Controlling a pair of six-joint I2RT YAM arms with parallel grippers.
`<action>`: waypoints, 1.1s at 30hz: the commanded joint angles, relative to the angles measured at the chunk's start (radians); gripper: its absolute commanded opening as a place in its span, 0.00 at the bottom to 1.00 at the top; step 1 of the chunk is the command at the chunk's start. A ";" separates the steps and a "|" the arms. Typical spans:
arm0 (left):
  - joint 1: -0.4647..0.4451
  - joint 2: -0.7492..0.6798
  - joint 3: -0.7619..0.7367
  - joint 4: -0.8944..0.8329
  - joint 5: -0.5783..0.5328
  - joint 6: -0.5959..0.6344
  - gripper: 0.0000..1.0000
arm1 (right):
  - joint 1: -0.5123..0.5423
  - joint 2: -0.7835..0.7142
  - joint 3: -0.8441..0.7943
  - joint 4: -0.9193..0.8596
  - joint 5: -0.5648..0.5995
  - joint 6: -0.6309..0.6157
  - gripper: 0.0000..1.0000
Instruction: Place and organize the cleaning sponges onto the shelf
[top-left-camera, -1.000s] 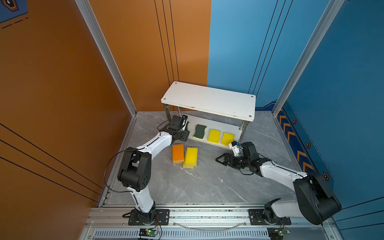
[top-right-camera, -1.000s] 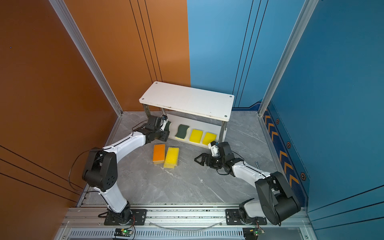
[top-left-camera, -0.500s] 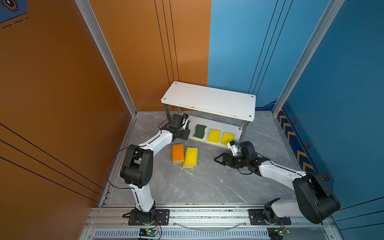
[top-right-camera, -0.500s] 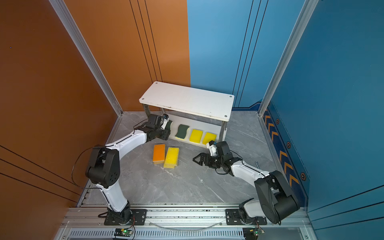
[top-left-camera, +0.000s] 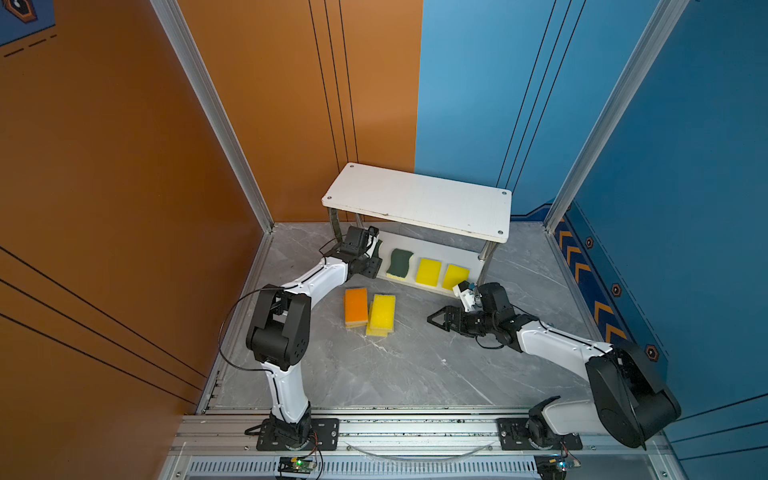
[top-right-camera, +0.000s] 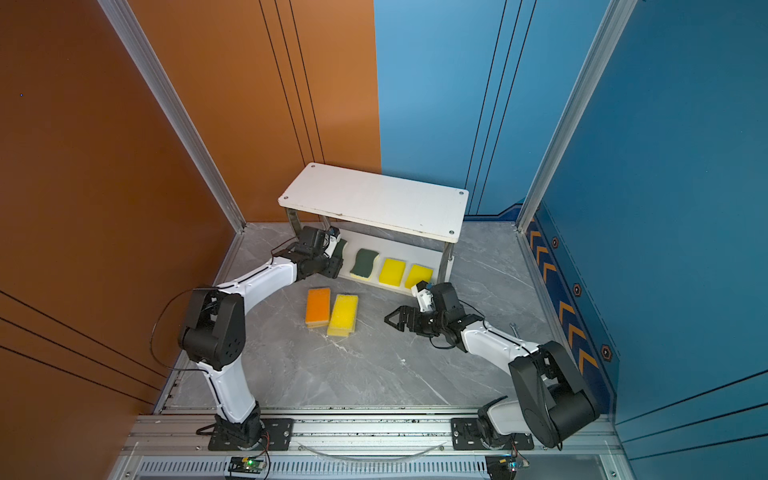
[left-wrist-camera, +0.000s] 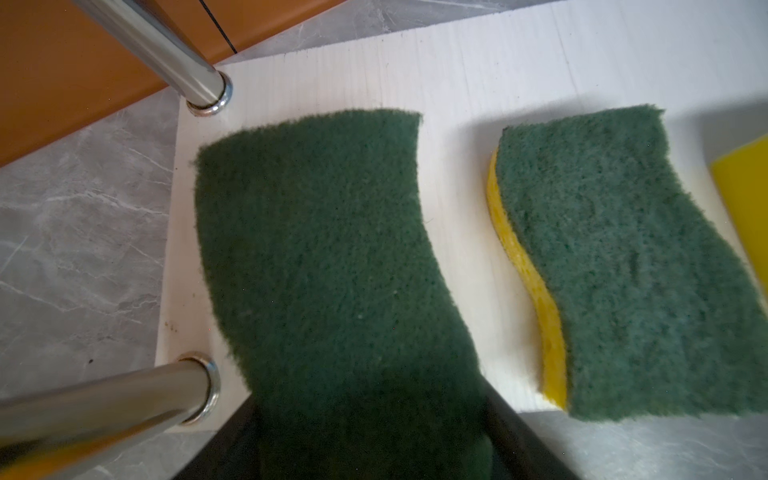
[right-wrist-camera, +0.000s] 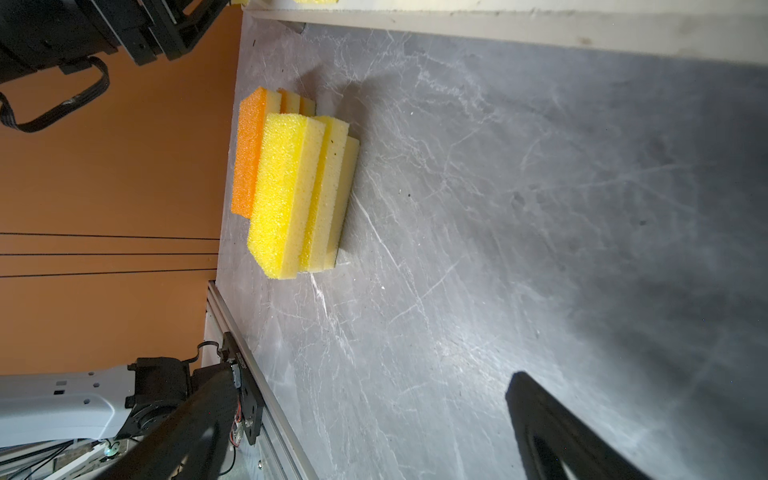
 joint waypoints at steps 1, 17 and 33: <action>0.006 0.017 0.035 -0.009 -0.020 -0.009 0.70 | 0.009 -0.001 0.033 -0.003 0.030 0.016 1.00; 0.007 0.065 0.071 -0.030 -0.041 -0.046 0.70 | 0.013 0.007 0.033 -0.002 0.030 0.012 1.00; 0.007 0.094 0.097 -0.036 -0.046 -0.047 0.70 | 0.015 0.027 0.033 0.011 0.027 0.016 1.00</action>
